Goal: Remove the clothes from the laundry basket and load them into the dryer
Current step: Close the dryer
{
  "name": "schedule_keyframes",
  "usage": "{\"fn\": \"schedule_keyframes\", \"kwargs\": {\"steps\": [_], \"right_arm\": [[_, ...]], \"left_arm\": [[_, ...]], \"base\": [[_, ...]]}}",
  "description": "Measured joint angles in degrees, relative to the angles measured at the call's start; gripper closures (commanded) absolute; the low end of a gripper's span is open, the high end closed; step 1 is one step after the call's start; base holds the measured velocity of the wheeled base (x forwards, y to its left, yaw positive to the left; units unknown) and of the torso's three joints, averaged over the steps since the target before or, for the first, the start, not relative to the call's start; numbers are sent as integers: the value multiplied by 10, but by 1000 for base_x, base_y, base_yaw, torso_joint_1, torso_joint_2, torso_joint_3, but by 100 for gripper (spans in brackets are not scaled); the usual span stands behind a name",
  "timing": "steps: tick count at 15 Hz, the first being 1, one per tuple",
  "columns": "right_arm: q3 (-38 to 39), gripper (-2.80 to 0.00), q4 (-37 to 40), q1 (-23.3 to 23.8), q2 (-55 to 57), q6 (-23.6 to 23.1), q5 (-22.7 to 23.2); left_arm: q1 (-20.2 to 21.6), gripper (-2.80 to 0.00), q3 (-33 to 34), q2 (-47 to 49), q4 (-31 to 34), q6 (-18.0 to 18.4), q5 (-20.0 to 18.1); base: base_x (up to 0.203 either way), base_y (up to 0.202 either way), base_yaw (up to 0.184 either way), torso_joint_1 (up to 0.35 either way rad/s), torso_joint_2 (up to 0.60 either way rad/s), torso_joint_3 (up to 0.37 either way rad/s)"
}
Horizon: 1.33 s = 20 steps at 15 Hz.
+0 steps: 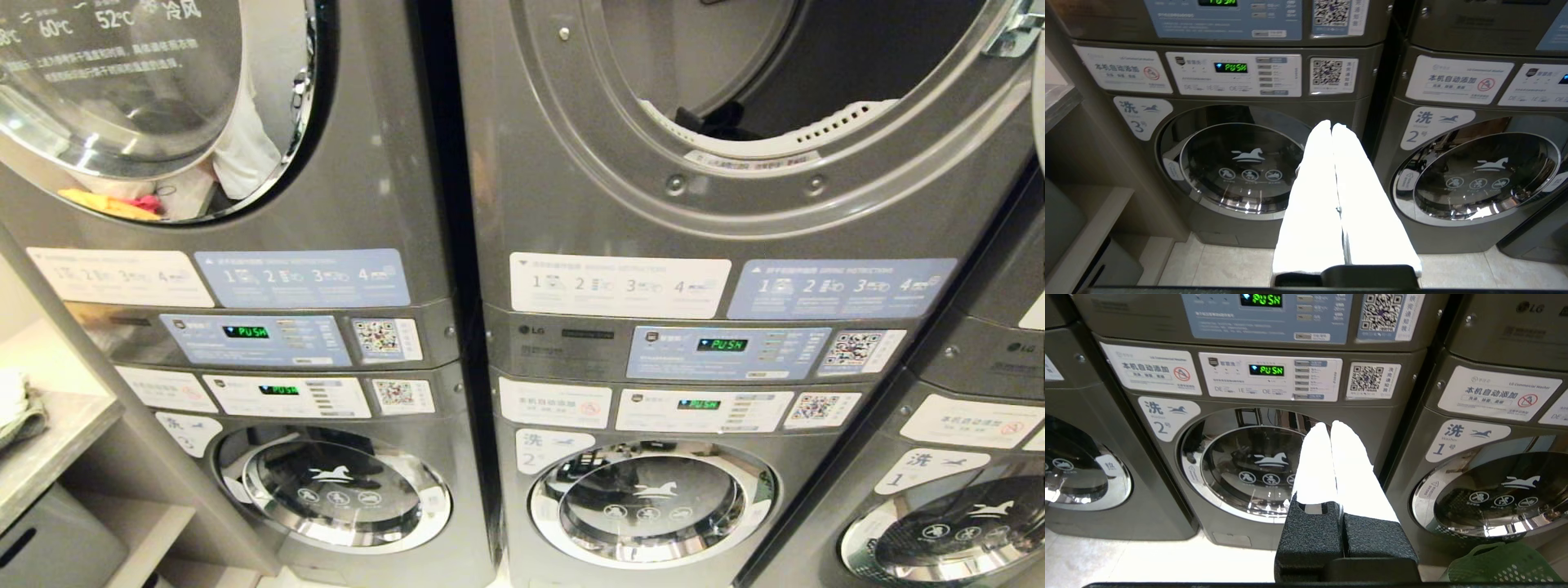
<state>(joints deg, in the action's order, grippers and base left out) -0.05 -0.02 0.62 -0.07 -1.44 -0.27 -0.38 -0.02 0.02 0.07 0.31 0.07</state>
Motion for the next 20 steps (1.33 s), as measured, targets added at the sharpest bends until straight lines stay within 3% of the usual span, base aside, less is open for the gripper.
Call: {"fn": "schedule_keyframes", "kwargs": {"steps": [20], "right_arm": [[-1,0,-1,0,0,10,-2]], "left_arm": [[0,0,0,0,-1,-3,0]], "base": [[0,-195,1,0,9,6]]}}
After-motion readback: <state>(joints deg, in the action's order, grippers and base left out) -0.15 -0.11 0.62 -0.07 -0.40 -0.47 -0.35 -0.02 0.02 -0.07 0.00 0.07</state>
